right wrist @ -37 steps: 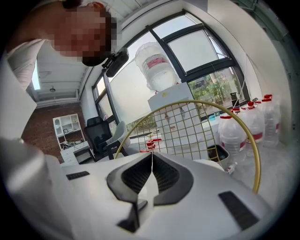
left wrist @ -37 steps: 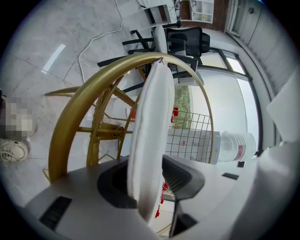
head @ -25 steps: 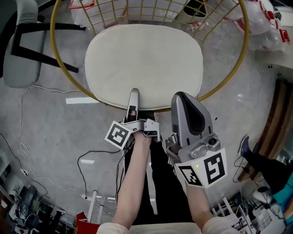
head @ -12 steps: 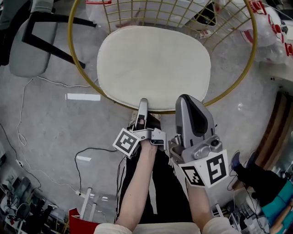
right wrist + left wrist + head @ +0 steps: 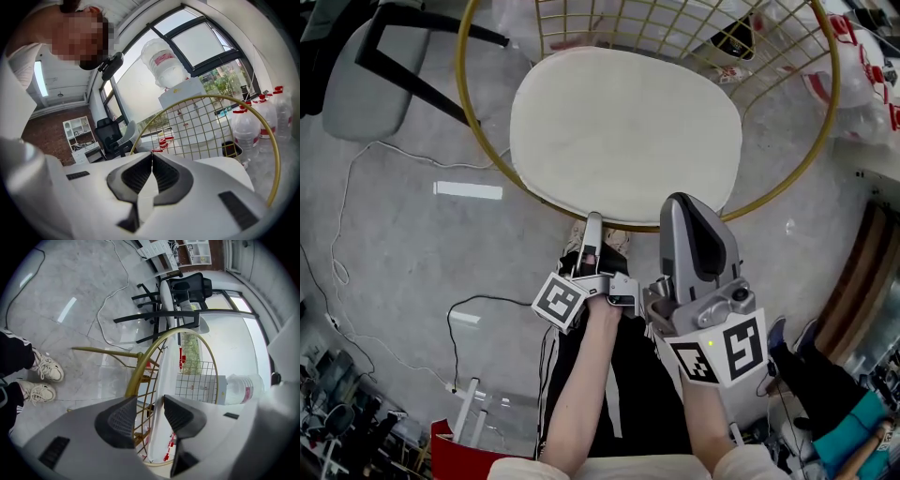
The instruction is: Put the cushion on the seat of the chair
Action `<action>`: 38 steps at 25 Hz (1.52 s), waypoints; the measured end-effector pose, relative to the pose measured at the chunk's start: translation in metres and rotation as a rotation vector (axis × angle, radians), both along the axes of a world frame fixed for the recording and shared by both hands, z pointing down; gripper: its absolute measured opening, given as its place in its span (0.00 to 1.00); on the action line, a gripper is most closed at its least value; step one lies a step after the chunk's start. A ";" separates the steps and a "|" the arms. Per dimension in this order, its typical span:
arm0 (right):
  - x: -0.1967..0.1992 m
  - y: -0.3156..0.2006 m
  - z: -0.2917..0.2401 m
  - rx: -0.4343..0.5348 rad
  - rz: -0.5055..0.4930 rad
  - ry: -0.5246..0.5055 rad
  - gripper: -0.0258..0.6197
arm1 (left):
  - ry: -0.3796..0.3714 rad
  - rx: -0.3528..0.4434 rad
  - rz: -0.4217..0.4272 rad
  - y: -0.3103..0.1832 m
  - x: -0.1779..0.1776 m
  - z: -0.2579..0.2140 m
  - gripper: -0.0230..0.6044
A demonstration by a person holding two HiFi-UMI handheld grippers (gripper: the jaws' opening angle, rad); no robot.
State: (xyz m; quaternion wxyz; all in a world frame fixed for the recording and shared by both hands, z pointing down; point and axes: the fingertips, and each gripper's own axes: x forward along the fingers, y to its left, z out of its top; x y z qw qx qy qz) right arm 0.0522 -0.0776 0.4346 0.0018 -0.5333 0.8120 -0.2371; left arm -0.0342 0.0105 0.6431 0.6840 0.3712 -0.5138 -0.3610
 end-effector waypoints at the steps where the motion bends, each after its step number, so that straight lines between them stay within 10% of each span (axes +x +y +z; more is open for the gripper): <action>1: -0.001 0.001 0.000 -0.001 -0.005 0.001 0.07 | -0.001 -0.002 -0.002 0.001 -0.001 0.000 0.32; 9: -0.001 0.002 0.000 -0.002 -0.007 -0.001 0.07 | -0.073 -0.062 -0.016 0.021 -0.019 0.012 0.32; 20: 0.000 0.003 -0.008 -0.018 0.008 0.024 0.07 | -0.459 -0.174 0.092 0.022 -0.079 0.005 0.19; 27: -0.001 0.002 -0.032 -0.003 0.025 0.037 0.07 | -1.027 -0.208 0.236 -0.013 -0.123 -0.068 0.08; 38: -0.009 -0.019 -0.123 0.129 0.045 0.098 0.07 | -1.740 0.079 0.148 -0.094 -0.132 -0.297 0.06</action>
